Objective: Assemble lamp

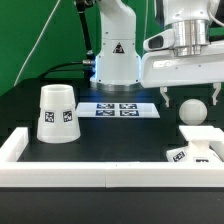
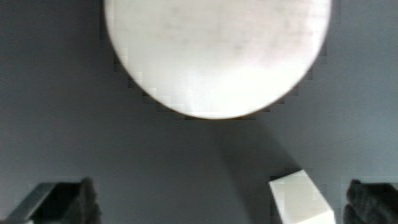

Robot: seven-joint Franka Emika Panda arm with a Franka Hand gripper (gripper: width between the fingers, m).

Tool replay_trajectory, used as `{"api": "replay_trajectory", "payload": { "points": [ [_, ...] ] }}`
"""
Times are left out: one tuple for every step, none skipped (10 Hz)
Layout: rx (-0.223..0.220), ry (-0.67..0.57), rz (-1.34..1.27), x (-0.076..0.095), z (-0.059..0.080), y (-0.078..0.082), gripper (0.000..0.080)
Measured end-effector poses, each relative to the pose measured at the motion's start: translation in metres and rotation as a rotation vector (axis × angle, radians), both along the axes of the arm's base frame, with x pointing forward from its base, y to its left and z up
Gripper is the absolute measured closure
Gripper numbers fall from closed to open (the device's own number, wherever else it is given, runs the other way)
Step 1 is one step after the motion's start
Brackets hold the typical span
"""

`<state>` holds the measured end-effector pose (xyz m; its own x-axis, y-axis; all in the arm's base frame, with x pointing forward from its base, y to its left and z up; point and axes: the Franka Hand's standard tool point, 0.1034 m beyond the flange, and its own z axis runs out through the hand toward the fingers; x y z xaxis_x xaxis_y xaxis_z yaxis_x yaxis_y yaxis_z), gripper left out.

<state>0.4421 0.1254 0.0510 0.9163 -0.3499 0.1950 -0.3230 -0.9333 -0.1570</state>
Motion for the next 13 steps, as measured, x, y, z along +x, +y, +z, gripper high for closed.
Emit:
{"api": "replay_trajectory", "payload": {
  "points": [
    [0.001,0.02,0.009,-0.002,-0.002,0.0,0.0101],
    [0.001,0.024,0.016,-0.003,-0.002,0.002,0.0101],
    [0.012,0.092,0.032,-0.01,-0.005,0.003,0.0101],
    [0.039,0.172,0.033,-0.009,-0.002,0.004,0.0101],
    [0.054,0.204,0.034,-0.005,0.0,0.006,0.0101],
    [0.079,0.28,0.047,-0.007,0.001,0.007,0.0101],
    [0.098,0.322,0.049,-0.004,0.004,0.008,0.0101],
    [0.125,0.399,0.053,-0.006,0.005,0.008,0.0101],
    [0.149,0.461,0.053,-0.006,0.004,0.006,0.0101],
    [0.163,0.495,0.049,-0.005,0.003,0.005,0.0101],
    [0.186,0.565,0.064,-0.011,0.003,0.005,0.0101],
    [0.214,0.63,0.082,-0.012,0.001,0.004,0.0101],
    [0.235,0.68,0.084,-0.013,-0.002,0.002,0.0101]
  ]
}}
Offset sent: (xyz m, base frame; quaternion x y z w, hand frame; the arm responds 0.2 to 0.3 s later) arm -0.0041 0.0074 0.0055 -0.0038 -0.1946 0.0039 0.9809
